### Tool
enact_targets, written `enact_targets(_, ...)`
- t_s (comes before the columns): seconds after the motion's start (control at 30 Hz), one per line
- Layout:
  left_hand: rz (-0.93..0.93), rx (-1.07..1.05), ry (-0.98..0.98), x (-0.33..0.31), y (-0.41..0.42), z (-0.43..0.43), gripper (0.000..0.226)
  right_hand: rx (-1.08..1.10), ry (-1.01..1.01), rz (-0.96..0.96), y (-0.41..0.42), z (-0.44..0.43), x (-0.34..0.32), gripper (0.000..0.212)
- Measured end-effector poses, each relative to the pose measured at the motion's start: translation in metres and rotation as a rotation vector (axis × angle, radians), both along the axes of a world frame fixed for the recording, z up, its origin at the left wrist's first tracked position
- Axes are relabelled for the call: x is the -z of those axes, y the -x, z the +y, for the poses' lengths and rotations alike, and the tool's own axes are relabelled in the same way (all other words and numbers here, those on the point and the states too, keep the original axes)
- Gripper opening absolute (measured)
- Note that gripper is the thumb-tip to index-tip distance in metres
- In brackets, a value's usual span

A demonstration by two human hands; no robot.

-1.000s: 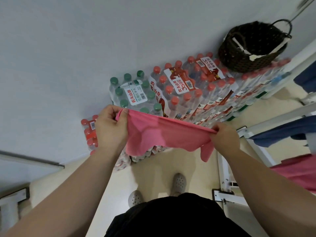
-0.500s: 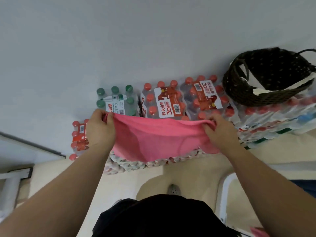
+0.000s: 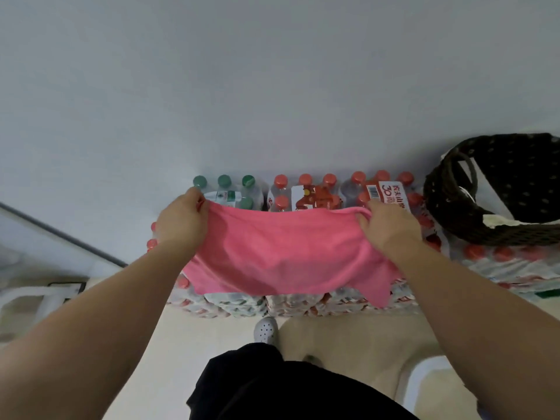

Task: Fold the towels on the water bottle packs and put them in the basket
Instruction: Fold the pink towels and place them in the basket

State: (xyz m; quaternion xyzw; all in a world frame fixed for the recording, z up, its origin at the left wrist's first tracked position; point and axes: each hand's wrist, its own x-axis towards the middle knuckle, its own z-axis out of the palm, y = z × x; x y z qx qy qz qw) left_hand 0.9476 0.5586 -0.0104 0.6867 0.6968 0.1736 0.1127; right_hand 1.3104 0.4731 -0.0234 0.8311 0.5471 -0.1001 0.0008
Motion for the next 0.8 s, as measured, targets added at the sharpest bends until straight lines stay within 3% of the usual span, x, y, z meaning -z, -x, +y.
enact_targets(0.07,0.051,0.056,0.011,0.003,0.0,0.017,0.014,-0.006,0.022,0.006,0.0,0.01,0.005,0.029)
enact_targets(0.27,0.043,0.049,-0.023,-0.001,0.002,0.079,0.015,-0.018,-0.166,0.064,-0.009,0.058,-0.002,0.033)
enact_targets(0.33,0.044,0.06,-0.011,0.002,0.0,0.091,0.015,-0.031,-0.122,0.098,-0.014,0.074,-0.003,0.029)
enact_targets(0.43,0.036,0.083,-0.031,0.016,-0.002,0.094,0.021,-0.082,0.034,0.149,-0.016,0.077,0.001,0.048)
enact_targets(0.53,0.022,0.117,-0.121,0.027,-0.014,0.079,0.039,-0.054,-0.062,0.139,-0.018,0.056,0.006,0.058)
enact_targets(0.63,-0.003,0.288,-0.142,0.026,-0.047,0.058,0.047,0.022,-0.162,0.149,-0.024,0.022,0.009,0.064)
enact_targets(0.8,0.017,0.636,-0.018,0.018,-0.128,0.021,0.061,0.058,-0.135,0.141,-0.043,-0.016,0.009,0.058)
